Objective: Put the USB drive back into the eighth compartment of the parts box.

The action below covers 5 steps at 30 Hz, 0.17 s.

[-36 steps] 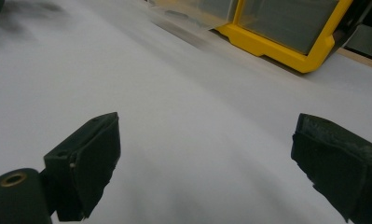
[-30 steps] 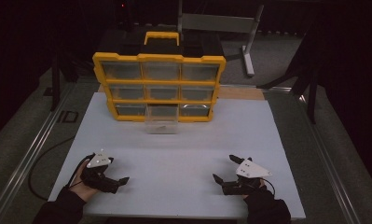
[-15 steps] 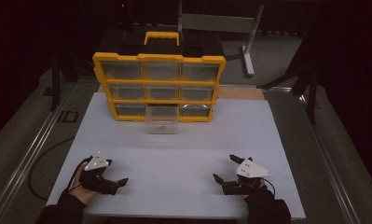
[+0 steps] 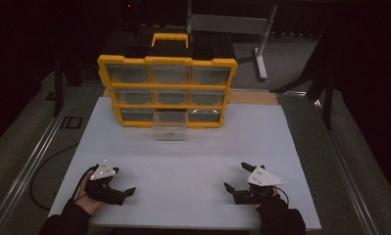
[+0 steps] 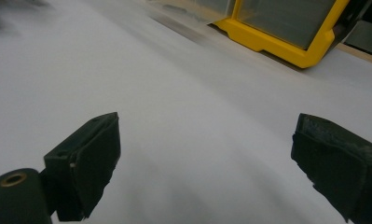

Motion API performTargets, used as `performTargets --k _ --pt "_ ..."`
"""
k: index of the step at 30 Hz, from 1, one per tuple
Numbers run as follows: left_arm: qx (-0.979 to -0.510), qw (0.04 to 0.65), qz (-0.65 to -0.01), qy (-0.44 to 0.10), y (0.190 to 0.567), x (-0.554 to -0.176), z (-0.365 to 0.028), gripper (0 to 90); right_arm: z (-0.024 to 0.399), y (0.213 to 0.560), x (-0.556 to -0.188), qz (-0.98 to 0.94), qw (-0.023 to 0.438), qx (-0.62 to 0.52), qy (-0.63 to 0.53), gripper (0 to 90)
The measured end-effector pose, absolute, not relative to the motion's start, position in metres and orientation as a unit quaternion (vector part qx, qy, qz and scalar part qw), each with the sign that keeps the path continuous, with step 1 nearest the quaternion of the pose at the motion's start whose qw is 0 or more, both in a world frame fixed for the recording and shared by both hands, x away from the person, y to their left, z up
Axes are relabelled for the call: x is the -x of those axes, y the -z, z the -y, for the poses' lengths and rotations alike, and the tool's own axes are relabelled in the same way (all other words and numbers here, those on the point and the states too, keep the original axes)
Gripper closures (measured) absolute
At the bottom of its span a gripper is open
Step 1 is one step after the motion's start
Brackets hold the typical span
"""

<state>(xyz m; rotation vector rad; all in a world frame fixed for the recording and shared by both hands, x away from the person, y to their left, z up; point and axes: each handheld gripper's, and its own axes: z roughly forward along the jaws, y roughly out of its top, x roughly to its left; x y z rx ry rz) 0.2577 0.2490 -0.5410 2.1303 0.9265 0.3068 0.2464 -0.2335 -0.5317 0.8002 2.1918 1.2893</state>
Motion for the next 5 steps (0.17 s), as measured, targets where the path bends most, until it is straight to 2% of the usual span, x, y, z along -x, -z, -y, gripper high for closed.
performTargets --k 5 --pt "-0.837 0.394 -0.359 -0.125 0.5375 -0.2560 -0.2481 0.4 0.2334 0.5323 -0.2469 -0.800 0.234 -0.292 -0.469 8.5"
